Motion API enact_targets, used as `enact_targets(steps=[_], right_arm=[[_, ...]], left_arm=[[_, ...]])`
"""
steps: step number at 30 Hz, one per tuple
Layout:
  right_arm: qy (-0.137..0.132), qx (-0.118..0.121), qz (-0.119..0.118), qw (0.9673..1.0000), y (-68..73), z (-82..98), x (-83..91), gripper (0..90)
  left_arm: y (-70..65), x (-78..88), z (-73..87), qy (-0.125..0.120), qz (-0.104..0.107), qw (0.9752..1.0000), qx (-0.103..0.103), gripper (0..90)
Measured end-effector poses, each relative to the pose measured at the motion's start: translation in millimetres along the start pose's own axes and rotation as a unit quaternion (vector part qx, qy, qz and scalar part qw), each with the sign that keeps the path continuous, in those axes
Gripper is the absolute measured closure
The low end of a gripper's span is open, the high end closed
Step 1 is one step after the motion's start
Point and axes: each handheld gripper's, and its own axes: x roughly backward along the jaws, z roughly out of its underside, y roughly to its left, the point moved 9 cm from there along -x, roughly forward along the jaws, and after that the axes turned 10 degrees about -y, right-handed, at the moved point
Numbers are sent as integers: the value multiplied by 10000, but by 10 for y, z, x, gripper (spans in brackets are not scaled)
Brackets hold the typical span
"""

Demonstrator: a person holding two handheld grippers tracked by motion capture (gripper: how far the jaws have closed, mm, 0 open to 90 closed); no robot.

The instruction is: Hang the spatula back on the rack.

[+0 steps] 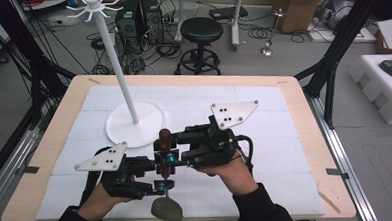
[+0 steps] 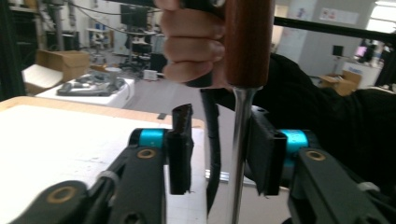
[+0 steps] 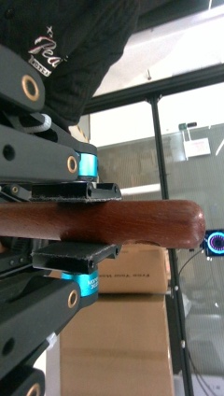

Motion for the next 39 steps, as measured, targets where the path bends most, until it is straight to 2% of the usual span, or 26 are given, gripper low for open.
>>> enact_targets(steps=[4, 7, 15, 17, 18, 19, 22, 26, 30, 32, 35, 39], right_arm=[[-47, -1, -115, 9999, 4, 16, -8, 724], [-52, 6, -107, 9999, -8, 27, -2, 724], [-76, 34, 50, 10000, -34, 18, 28, 721], [-109, 23, 193, 9998, -56, 10, 41, 711], [-157, 8, 284, 9995, -68, 2, 48, 684], [-241, 28, 384, 9990, -83, -19, 57, 621], [-338, 93, 646, 9973, -103, -68, 109, 584], [-359, 266, 1159, 9923, -160, -119, 187, 517], [-155, 415, 1565, 9867, -204, -104, 208, 487], [-58, 402, 1628, 9858, -218, -73, 192, 482], [76, 362, 1615, 9862, -229, -22, 161, 486], [162, 343, 1474, 9883, -211, 6, 127, 612]], left_arm=[[-34, -15, 16, 28, 105, 9999, -87, 764], [-39, -22, 25, 53, 82, 9998, -158, 830], [8, -29, 14, 45, -162, 9997, -185, 836], [34, -24, 11, 60, -292, 9994, -178, 837], [54, -19, 18, 102, -373, 9990, -204, 837], [75, -11, 29, 153, -454, 9986, -220, 837], [112, 8, 36, 177, -610, 9978, -213, 837], [161, 25, 24, 174, -844, 9960, -253, 838], [203, 29, 18, 170, -1038, 9942, -243, 837], [217, 30, 16, 170, -1096, 9935, -239, 837], [227, 30, 18, 181, -1149, 9930, -214, 837], [221, 26, 22, 186, -1136, 9932, -201, 837]])
